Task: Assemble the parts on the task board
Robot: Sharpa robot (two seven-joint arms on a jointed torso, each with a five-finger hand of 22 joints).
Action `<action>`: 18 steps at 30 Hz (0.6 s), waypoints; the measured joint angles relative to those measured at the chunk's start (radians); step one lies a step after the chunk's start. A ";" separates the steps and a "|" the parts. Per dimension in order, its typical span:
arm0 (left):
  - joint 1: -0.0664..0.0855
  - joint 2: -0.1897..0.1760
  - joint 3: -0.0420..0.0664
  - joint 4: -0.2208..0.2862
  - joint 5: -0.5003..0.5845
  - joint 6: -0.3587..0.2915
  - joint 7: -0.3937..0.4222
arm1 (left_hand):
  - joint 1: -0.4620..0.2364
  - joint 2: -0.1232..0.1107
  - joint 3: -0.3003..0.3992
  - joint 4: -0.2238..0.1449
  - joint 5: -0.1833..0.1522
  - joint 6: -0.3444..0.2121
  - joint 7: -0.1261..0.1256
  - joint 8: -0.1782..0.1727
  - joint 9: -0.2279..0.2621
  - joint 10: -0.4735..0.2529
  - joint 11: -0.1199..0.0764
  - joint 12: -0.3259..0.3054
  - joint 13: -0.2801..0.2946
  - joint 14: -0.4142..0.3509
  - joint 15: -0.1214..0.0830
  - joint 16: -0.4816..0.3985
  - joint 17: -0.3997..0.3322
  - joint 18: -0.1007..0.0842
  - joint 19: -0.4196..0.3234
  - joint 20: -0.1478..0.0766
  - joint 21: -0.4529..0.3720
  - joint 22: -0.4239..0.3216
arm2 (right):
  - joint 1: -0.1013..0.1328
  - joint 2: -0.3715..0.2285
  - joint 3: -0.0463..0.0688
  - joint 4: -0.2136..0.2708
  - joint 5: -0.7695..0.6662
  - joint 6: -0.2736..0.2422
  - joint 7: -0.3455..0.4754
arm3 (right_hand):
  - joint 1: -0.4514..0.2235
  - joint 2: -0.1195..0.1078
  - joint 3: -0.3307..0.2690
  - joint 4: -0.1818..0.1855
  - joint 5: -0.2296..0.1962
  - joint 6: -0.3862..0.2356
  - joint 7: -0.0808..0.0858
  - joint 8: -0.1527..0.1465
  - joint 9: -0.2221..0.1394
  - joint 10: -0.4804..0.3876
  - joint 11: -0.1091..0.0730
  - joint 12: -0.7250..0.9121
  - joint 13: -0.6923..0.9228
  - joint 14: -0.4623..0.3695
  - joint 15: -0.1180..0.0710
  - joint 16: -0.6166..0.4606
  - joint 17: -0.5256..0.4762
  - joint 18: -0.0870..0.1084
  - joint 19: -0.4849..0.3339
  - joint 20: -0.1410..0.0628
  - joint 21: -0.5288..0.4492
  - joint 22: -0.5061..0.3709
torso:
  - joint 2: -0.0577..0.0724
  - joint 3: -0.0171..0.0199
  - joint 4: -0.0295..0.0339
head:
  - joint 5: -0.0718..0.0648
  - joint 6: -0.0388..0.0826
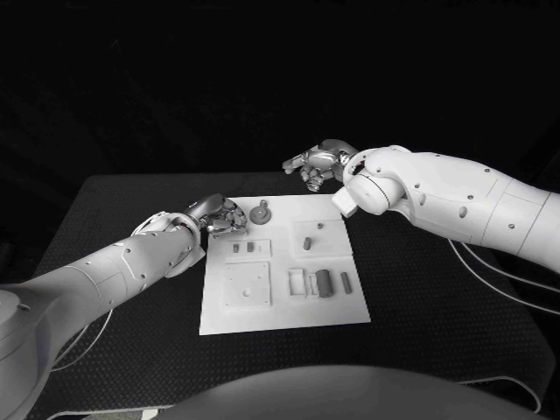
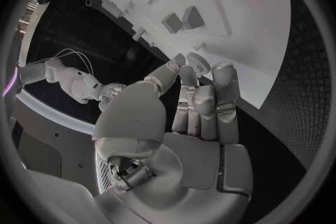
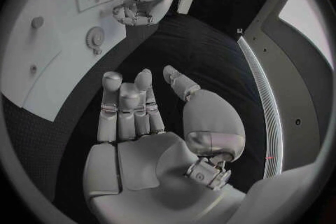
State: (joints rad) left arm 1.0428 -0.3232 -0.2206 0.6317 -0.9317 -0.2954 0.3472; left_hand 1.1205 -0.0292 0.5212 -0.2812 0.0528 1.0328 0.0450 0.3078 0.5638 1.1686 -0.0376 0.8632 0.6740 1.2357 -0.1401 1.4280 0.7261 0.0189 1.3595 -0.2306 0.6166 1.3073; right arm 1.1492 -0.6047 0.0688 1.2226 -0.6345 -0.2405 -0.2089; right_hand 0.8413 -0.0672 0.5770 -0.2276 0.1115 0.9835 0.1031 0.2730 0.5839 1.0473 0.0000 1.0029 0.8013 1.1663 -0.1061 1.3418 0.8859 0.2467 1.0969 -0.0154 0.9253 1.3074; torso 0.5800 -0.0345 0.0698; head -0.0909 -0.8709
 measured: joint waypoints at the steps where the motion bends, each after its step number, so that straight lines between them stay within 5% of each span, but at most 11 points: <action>1: 0.000 0.001 0.000 -0.002 0.002 0.001 0.000 | 0.000 0.000 0.000 0.000 0.000 0.000 0.000 0.000 0.000 0.000 0.000 0.000 0.000 0.000 0.000 0.000 0.000 0.000 -0.001 -0.001 0.000 0.000 | 0.000 0.000 0.000 0.001 0.000 0.000 0.000 | 0.000 0.000 0.000 0.000 0.000 0.000 0.000 0.000 0.000 0.000 0.000 0.000 0.000 0.000 0.000 0.000 0.000 0.000 0.000 0.000 0.000 0.000 | 0.000 0.0000 -0.0001 | -0.001 0.000; 18: -0.006 0.011 0.000 -0.016 0.021 0.030 0.000 | 0.001 0.001 0.000 0.000 -0.003 -0.002 0.002 0.003 0.001 0.000 0.000 0.000 -0.001 -0.001 -0.005 0.000 0.001 0.000 -0.005 -0.002 0.000 0.000 | 0.002 -0.001 0.000 0.002 -0.002 -0.001 -0.001 | 0.000 0.000 0.000 0.000 0.000 -0.002 0.002 0.000 0.000 0.000 0.000 0.000 0.000 0.000 0.003 0.000 0.000 0.000 0.000 0.000 0.000 0.000 | -0.002 0.0001 0.0006 | -0.010 -0.002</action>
State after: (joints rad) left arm 1.0364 -0.3117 -0.2205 0.6155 -0.9111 -0.2655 0.3474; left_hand 1.1213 -0.0286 0.5211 -0.2813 0.0493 1.0312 0.0466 0.3108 0.5651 1.1686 -0.0377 0.8632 0.6730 1.2350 -0.1449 1.4280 0.7268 0.0189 1.3543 -0.2324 0.6167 1.3073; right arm 1.1510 -0.6056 0.0689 1.2250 -0.6360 -0.2413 -0.2100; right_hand 0.8413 -0.0672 0.5770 -0.2275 0.1115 0.9817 0.1049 0.2730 0.5839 1.0473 0.0000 1.0029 0.8013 1.1666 -0.1035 1.3418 0.8859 0.2467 1.0968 -0.0153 0.9253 1.3074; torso 0.5784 -0.0344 0.0704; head -0.1009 -0.8727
